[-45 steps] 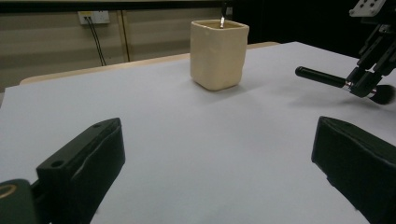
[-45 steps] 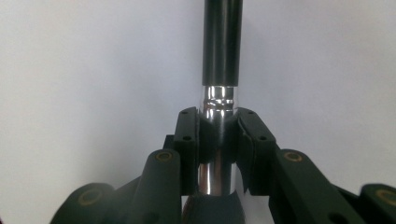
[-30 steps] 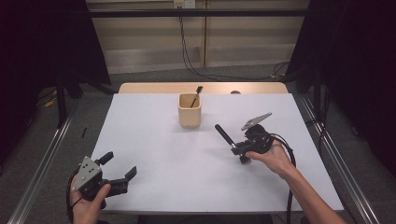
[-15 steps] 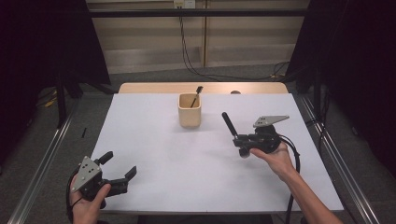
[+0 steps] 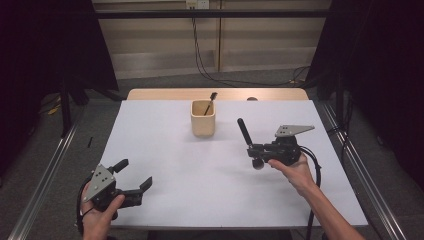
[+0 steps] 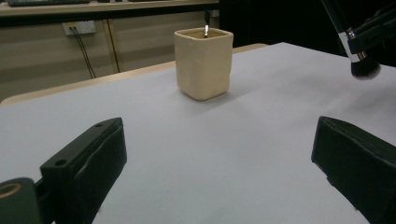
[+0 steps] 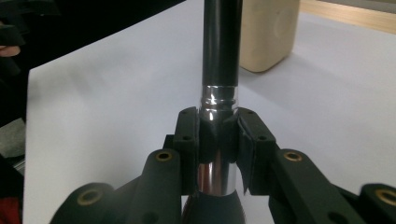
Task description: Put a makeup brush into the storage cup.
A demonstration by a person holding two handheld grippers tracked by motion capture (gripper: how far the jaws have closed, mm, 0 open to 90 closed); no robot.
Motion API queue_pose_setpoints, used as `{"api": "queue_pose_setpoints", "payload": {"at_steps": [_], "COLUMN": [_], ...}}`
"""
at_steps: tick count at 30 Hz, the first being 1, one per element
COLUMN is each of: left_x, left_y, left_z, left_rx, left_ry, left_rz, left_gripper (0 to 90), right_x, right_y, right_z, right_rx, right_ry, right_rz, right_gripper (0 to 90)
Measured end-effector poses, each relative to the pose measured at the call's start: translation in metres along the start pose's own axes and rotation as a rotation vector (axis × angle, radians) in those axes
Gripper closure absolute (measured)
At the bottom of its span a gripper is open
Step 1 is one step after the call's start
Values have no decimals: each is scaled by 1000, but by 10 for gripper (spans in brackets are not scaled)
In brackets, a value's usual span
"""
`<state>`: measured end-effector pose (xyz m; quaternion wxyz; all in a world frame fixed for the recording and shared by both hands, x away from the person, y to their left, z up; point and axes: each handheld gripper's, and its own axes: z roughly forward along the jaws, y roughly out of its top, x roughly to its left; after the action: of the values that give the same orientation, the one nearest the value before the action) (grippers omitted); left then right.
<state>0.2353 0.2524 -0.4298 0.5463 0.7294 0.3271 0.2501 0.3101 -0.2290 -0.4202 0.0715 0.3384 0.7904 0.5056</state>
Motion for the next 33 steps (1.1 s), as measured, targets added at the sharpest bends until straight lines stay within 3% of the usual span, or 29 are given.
{"api": "queue_pose_setpoints", "payload": {"at_steps": [7,14,20,22,24,27,29,31,33], "left_x": [-6,-10,-11,-13,-14,-17,-18,-21,-23], "left_y": [7,15,20,23,26,28,28,29,30], "left_z": [16,29,40,42,44,49,52,55,58], "left_rx": [-2,-1,9,2,-12,-2,0,10,9], "left_ry": [-46,-74,-118,-132,-158,-143,-162,-161,-175], "left_rz": [23,34,14,27,-9,36,32,53,41], "left_gripper": [33,32,30,26,28,26,27,26,26], "right_x": [8,16,21,23,25,29,33,36,39], "right_y": [4,6,11,13,15,19,21,24,27], "right_z": [7,18,26,30,34,39,42,45,48], "right_rx": [-2,38,54,62,73,85,97,113,126], "right_ry": [50,103,141,155,167,186,198,209,216], "right_rz": [-25,-78,-93,-101,-112,-131,-142,-162,-173], "right_gripper": [718,718,718,719,718,718,718,719,719]}}
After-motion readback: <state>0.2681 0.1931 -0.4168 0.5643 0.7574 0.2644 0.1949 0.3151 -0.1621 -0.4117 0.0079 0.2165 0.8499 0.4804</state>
